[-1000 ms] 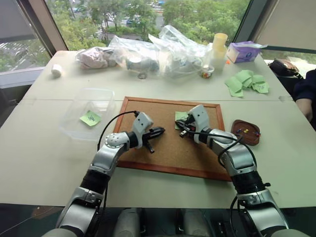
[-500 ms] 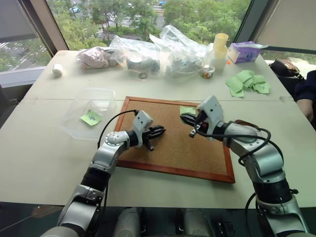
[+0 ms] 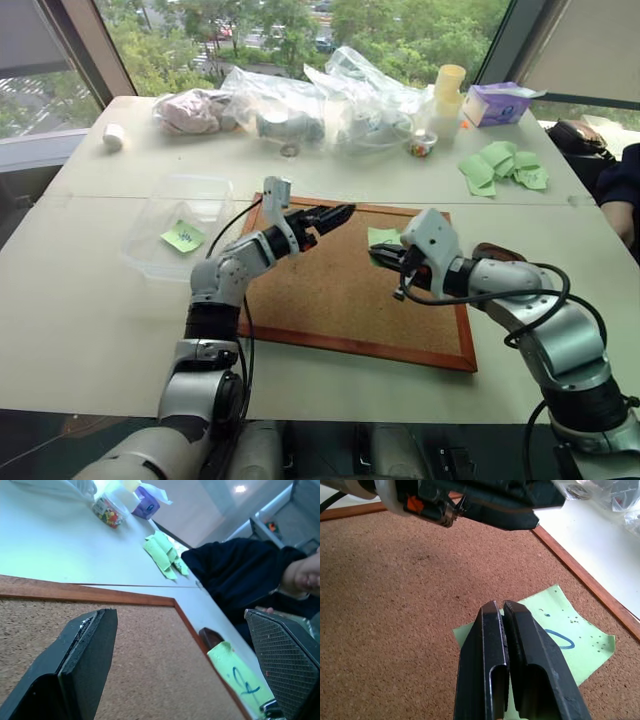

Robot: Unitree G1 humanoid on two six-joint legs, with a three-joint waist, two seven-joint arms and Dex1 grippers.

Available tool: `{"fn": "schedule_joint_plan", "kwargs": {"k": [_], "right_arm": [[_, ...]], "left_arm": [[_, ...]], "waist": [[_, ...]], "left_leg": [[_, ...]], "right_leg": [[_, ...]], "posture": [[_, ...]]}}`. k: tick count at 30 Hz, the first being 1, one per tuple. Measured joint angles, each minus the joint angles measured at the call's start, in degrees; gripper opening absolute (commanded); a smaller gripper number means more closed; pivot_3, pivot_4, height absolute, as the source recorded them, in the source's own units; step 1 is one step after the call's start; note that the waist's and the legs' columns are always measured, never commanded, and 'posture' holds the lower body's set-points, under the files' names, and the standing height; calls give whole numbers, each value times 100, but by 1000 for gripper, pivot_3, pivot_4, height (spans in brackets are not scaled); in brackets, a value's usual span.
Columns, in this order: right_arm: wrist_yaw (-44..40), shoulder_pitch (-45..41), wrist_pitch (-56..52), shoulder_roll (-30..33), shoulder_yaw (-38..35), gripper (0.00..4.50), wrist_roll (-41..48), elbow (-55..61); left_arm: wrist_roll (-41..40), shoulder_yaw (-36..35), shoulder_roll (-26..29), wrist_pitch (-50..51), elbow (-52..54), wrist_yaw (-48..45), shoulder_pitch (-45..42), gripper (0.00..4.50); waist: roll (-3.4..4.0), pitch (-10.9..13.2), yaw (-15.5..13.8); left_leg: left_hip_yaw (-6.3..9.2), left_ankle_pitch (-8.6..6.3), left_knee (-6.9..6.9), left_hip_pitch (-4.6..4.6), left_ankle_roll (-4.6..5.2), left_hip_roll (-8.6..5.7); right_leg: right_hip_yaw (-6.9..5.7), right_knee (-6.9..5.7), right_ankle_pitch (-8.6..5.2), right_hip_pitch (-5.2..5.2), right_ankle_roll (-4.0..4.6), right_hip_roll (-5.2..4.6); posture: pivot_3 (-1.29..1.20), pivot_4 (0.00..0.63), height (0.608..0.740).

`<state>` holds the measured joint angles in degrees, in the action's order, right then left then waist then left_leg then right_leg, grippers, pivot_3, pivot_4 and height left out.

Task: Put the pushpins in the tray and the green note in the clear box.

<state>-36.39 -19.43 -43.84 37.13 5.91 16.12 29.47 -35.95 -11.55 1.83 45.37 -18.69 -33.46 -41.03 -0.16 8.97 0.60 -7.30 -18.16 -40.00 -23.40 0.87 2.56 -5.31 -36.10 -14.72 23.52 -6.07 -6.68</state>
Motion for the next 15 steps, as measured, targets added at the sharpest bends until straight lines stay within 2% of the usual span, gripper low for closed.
{"fn": "schedule_joint_plan", "kwargs": {"k": [7,10,15], "right_arm": [[-6,-30,70,124,139,0,-164,212],[-7,-96,60,161,170,0,-200,304],[-8,-125,43,168,171,0,-205,408]], "left_arm": [[-582,-208,-306,1296,-277,384,-114,4446],[-601,-138,-342,1510,-278,401,-155,3588],[-672,-100,-433,1682,-278,399,-172,1168]], "waist": [[-26,16,-10],[-31,19,-2],[-32,20,-8]], "left_leg": [[1,2,-1,0,-4,-7],[2,6,1,0,-10,-6],[1,7,1,0,-13,-6]], "right_leg": [[0,0,0,-2,-1,-1],[0,0,0,0,-1,1],[-1,0,0,-1,-1,1]], "posture": [[0,150,740],[0,150,740],[0,150,740]]}}
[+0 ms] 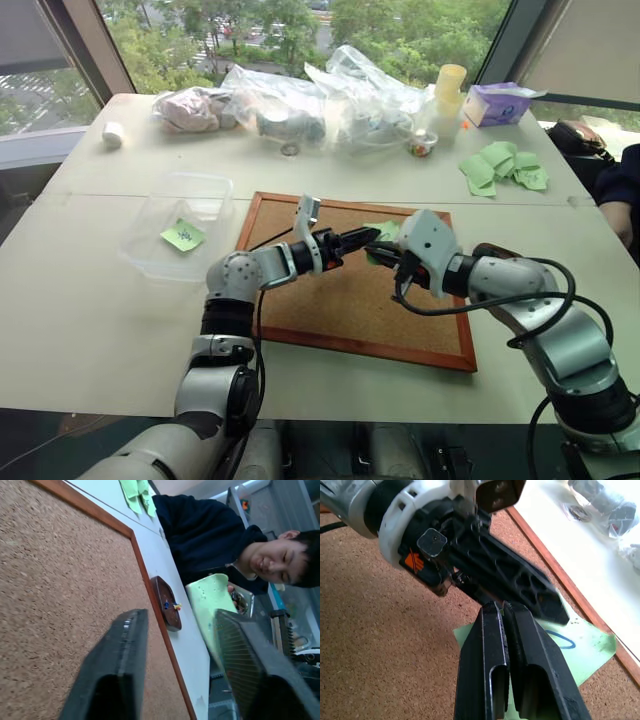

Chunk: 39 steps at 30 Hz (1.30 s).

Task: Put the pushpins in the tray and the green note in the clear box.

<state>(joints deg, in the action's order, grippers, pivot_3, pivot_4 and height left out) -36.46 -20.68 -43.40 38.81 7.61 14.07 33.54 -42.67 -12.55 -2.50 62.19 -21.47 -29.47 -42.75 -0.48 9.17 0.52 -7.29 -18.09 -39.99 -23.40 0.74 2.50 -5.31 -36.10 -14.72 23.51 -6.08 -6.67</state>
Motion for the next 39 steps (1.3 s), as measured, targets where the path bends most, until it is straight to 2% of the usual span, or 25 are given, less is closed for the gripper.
{"fn": "schedule_joint_plan", "kwargs": {"k": [2,3,8,11,19,24,31,39], "right_arm": [[0,0,-10,0,0,0,0,1],[2,0,-11,0,0,0,0,2],[14,3,-83,29,-21,0,15,72],[66,16,-283,40,-342,0,112,175],[642,591,-1067,-274,-2616,0,722,139],[903,908,-1328,-277,-3520,0,852,-350],[1273,1303,-1105,-178,-3452,0,458,-1420],[1428,1181,-753,-180,-3292,0,399,-2185]], "left_arm": [[-48,-18,-36,-1,0,12,0,124],[-65,-43,-46,-1,0,34,-1,39],[-131,-171,-55,-76,-4,153,-14,39],[-48,-162,2,-306,-56,165,-19,39],[54,-113,191,-718,-88,77,-31,39],[165,56,268,-1087,194,-98,-19,39],[594,639,457,-1658,585,-452,268,39],[709,740,506,-1884,709,-534,386,39]], "waist": [[0,0,1],[0,0,2],[-1,1,-1],[-1,1,-12],[-3,2,-125],[-3,2,-128],[2,0,-106],[2,0,-121]], "left_leg": [[0,0,0,0,0,0],[0,0,0,0,0,0],[0,1,0,0,-1,0],[-1,1,0,0,-1,-1],[-7,0,0,0,-1,-2],[-7,0,1,-1,0,-5],[-13,1,2,2,-2,-5],[-13,2,2,2,-3,-4]], "right_leg": [[0,0,0,0,0,0],[0,0,0,0,0,0],[0,0,0,0,0,0],[0,0,0,0,0,-1],[-1,2,0,-1,1,-1],[-1,4,0,-2,1,-1],[1,-1,0,-1,1,0],[0,0,0,-3,1,1]], "posture": [[0,150,740],[0,150,740],[0,150,740],[0,150,740],[0,150,740],[0,150,740],[0,150,740],[0,150,740]]}}
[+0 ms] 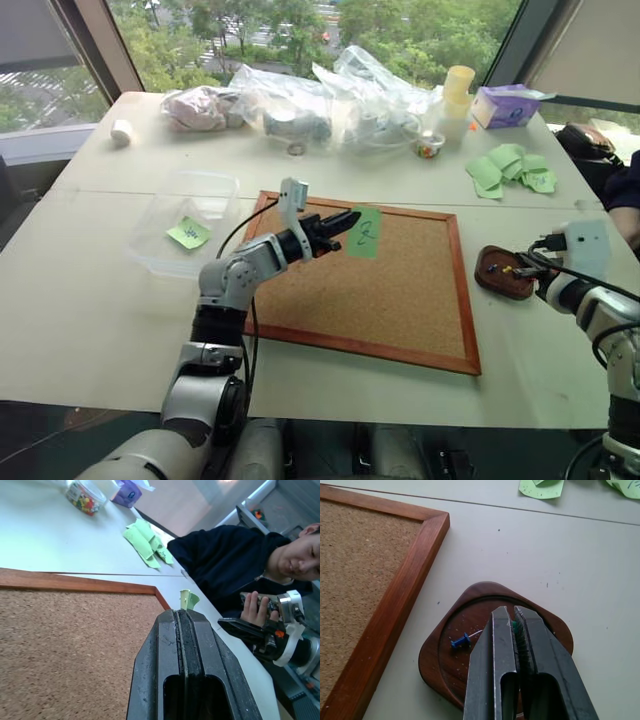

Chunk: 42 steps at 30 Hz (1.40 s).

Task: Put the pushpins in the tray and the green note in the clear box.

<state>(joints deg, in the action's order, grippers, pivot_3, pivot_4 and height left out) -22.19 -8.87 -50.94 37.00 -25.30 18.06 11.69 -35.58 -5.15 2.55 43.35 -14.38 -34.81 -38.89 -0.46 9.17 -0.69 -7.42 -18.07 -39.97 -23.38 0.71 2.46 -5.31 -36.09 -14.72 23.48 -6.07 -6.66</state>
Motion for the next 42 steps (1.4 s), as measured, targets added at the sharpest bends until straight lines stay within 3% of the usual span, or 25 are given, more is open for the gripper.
{"fn": "schedule_joint_plan", "kwargs": {"k": [15,18,25,36,42], "right_arm": [[91,-1,384,-66,280,0,37,-231],[92,5,364,-65,280,1009,54,-231],[153,40,275,-76,218,4473,138,-289],[-11,-399,-279,-38,-64,4473,963,607],[-570,-807,-789,49,204,4473,1976,1547]], "left_arm": [[50,1,22,-75,79,41,41,39],[67,-3,25,-143,79,54,41,0],[116,-2,9,-163,79,69,41,0],[126,-25,53,-250,127,221,35,0],[273,-487,197,-794,666,1156,-197,0]], "waist": [[0,0,-1],[0,0,-1],[0,0,2],[1,0,16],[-3,2,1]], "left_leg": [[0,1,-1,1,-1,0],[0,1,-1,1,-1,0],[-1,1,-1,1,-2,0],[5,2,-1,1,-3,4],[23,1,-1,0,-2,5]], "right_leg": [[-1,0,0,-3,-1,1],[-1,0,0,-3,-1,1],[-1,0,0,-3,-1,2],[0,-1,0,-1,-1,7],[0,0,0,-2,0,4]], "posture": [[0,150,740],[0,150,740],[0,150,740],[0,150,740],[0,150,740]]}}
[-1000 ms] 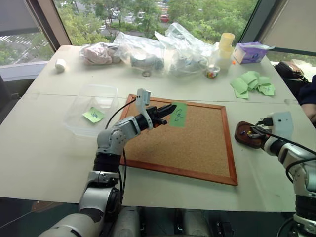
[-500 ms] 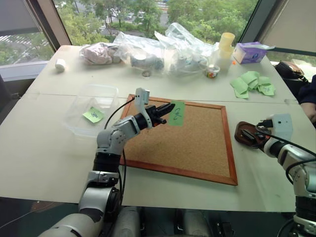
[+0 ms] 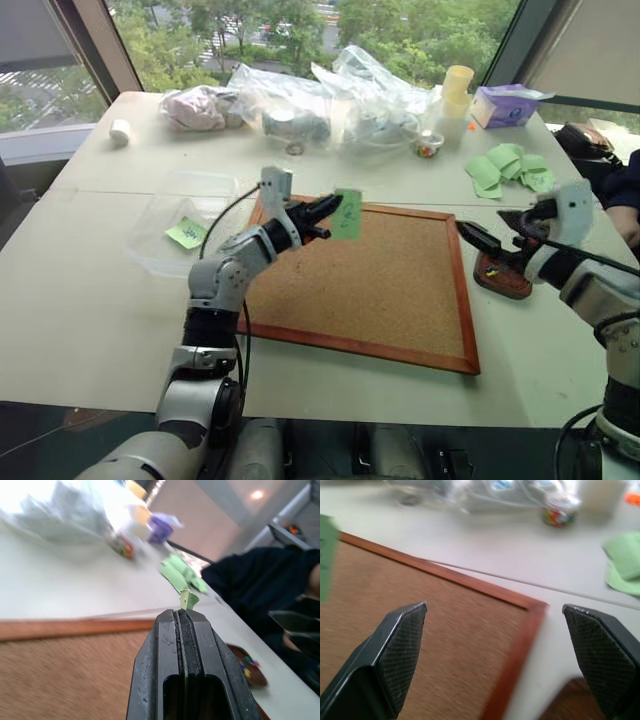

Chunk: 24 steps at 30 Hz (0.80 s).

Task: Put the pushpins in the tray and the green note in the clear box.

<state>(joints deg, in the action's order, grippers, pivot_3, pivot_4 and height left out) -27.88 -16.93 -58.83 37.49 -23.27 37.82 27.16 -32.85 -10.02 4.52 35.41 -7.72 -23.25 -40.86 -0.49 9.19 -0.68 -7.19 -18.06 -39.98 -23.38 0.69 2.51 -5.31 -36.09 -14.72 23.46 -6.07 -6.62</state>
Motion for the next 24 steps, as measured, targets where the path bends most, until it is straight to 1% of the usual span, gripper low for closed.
{"fn": "schedule_joint_plan", "kwargs": {"k": [3,6,10,13,16,19,22,24], "right_arm": [[-200,-135,-49,20,328,4473,222,140],[-377,-235,-34,154,618,4473,287,102],[-575,-470,171,177,995,4473,237,-156],[-749,-540,407,181,1318,4473,100,-386],[-907,-616,586,183,1564,4473,-36,-599],[-1019,-735,728,184,1642,4500,-121,-744],[-1060,-768,821,191,1645,4500,-220,-885],[-1082,-767,851,192,1654,4500,-281,-922]], "left_arm": [[51,-465,219,-241,271,660,-263,0],[89,-784,542,-257,562,1098,-226,0],[-16,-1188,1080,-17,1052,1335,183,0],[-33,-1407,1555,175,1277,1333,771,0],[-33,-1468,1701,254,1281,1320,1144,0],[-39,-1495,1792,283,1282,1296,1324,971],[-39,-1491,1860,299,1282,1216,1421,2400],[-39,-1485,1922,300,1283,1146,1428,3472]], "waist": [[0,0,1],[-1,0,-3],[-2,1,12],[-1,1,30],[-6,4,-17],[-9,5,-9],[-9,5,2],[-9,5,8]], "left_leg": [[0,-1,0,0,2,-1],[-1,-2,0,-1,5,-3],[-2,-2,0,0,4,0],[-5,-1,1,2,2,2],[-10,-1,-3,-2,3,0],[-12,-2,-4,-2,3,-1],[-16,-1,-1,-2,1,-1],[-18,0,-1,-1,0,0]], "right_leg": [[0,0,0,0,0,-2],[-1,0,0,0,0,-4],[-1,-1,0,1,0,-4],[-1,-3,0,2,0,-2],[-2,-2,0,-3,0,-5],[-2,-1,0,-4,0,-7],[-2,-2,0,-1,0,-3],[-2,-2,0,0,0,-1]], "posture": [[0,150,740],[0,150,740],[0,150,740],[0,150,740],[0,150,740],[0,150,740],[0,150,740],[0,150,740]]}}
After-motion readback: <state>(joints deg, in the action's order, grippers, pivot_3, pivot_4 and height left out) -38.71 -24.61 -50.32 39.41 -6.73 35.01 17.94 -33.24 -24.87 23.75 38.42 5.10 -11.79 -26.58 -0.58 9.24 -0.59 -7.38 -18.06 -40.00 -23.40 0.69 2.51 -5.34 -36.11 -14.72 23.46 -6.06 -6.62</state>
